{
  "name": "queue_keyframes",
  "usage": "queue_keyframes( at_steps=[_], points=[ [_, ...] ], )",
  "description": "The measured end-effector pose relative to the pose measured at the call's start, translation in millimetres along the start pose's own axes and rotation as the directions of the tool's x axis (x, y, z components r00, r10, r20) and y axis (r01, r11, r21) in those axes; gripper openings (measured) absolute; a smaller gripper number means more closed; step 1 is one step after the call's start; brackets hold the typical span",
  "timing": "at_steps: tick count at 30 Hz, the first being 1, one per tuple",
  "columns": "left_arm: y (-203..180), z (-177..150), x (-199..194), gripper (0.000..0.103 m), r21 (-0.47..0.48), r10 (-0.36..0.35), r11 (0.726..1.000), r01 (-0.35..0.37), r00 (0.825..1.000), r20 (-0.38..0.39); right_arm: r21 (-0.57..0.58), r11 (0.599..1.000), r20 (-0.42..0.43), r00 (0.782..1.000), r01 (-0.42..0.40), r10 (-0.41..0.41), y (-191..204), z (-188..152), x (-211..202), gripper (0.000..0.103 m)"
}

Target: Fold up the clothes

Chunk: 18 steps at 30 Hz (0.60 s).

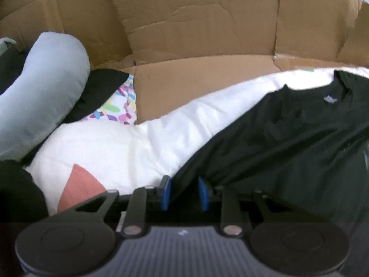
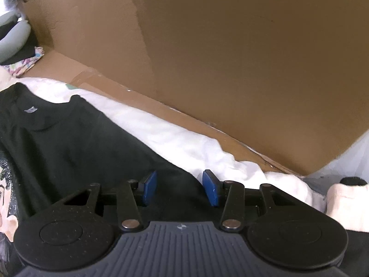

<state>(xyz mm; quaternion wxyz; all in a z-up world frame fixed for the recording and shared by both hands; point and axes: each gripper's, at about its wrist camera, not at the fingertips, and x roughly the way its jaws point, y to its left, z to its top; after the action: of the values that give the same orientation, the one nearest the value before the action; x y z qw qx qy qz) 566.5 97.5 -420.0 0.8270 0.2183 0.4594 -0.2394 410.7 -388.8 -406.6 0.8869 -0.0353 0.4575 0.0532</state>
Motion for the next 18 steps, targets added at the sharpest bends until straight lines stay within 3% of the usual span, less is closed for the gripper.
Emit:
queue_keyframes(
  at_steps=[4,6,8,10,12,16,18],
  points=[
    [5,2,4,0.029,-0.035,-0.008,0.999,0.008,1.000,0.002,-0.029,1.000,-0.009,1.000,0.002,-0.003,5,0,3,0.051],
    [7,3,7,0.029,-0.036,-0.004,0.999,0.003,1.000,-0.006,-0.040,0.999,-0.015,1.000,0.006,-0.006,7,1,7,0.046],
    [11,5,5,0.029,-0.053,-0.012,0.999,0.013,1.000,0.005,-0.049,0.999,-0.022,1.000,0.008,-0.009,9,3,7,0.019],
    [16,7,0,0.029,-0.078,-0.028,0.997,0.030,0.999,0.025,-0.028,1.000,-0.039,0.999,0.012,-0.013,7,7,5,0.005],
    [21,7,-4,0.029,-0.099,-0.046,0.994,0.050,0.998,0.047,-0.040,0.999,-0.045,0.999,0.012,-0.014,7,7,3,0.005],
    [22,6,6,0.028,-0.102,-0.032,0.994,0.032,0.999,0.005,-0.024,1.000,-0.048,0.999,0.003,-0.004,3,6,-1,0.006],
    [19,4,10,0.028,-0.080,-0.035,0.996,0.035,0.999,-0.005,-0.022,1.000,-0.054,0.999,0.005,-0.006,2,9,1,0.016]
  ],
)
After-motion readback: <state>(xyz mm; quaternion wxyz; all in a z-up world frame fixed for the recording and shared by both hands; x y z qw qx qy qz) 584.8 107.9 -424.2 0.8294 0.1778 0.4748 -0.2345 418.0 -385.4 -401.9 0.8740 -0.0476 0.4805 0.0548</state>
